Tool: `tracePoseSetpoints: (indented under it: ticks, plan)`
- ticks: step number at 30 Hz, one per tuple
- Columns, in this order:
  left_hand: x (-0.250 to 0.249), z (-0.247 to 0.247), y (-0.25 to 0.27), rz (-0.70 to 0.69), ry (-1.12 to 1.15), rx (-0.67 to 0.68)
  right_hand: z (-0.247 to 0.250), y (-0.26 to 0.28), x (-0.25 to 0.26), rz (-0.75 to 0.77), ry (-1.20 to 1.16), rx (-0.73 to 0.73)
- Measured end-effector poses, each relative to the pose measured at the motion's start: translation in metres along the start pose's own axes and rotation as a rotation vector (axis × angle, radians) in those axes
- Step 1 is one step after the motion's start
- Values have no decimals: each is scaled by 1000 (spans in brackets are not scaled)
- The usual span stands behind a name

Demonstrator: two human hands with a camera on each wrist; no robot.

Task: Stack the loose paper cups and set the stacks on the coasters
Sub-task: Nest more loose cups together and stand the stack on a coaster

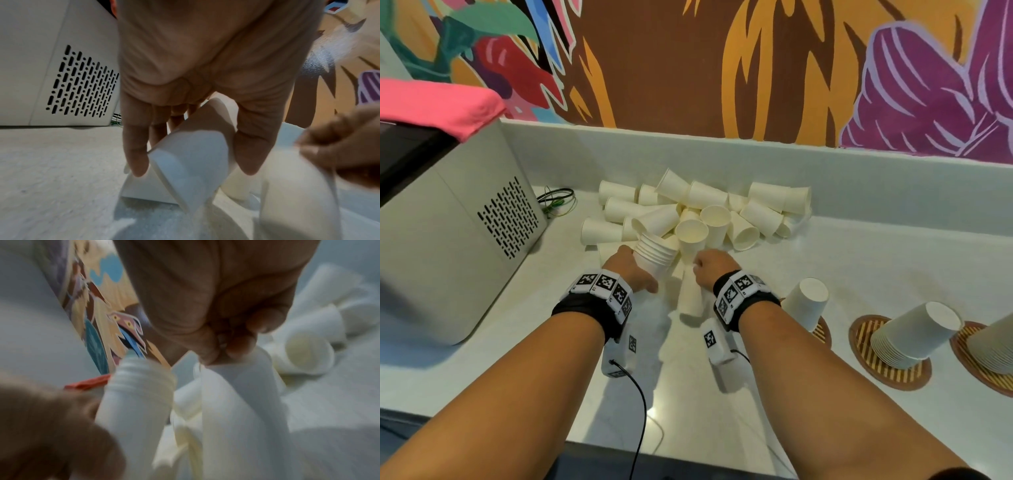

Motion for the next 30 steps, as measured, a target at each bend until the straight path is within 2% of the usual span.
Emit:
tracePoseSetpoints:
  ticks: [4, 7, 10, 12, 16, 21, 24, 26, 30]
  plan:
    - [-5, -6, 3, -7, -16, 26, 92, 36, 15, 41, -37, -401]
    - [-16, -11, 2, -30, -25, 38, 121, 56, 39, 159, -86, -548]
    - [-28, -7, 0, -73, -2, -11, 107, 50, 66, 309, -87, -408]
    - [-29, -3, -2, -77, 22, -34, 95, 40, 68, 339, -128, -328]
    - [-20, 3, -10, -55, 48, -21, 86, 17, 37, 202, -188, -345]
    - [-16, 11, -14, -51, 40, -23, 21, -26, 21, 34, 103, -8]
    - [-15, 15, -14, -49, 30, -19, -1, -36, 11, -36, 152, 85]
    - [-14, 16, -16, -45, 26, -8, 7, -33, 15, -16, 191, 52]
    - [-16, 14, -17, -27, -9, 29, 75, -4, 21, 51, -67, -292]
Point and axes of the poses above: each hand's wrist, its own y-axis away from the middle knuckle, its own z-axis out of the back of the hand, x = y × z, the point moved 10 cm from there along -y, towards the middle knuckle, and after that the axes turned 15 degrees about x, right-handed, at the moved point
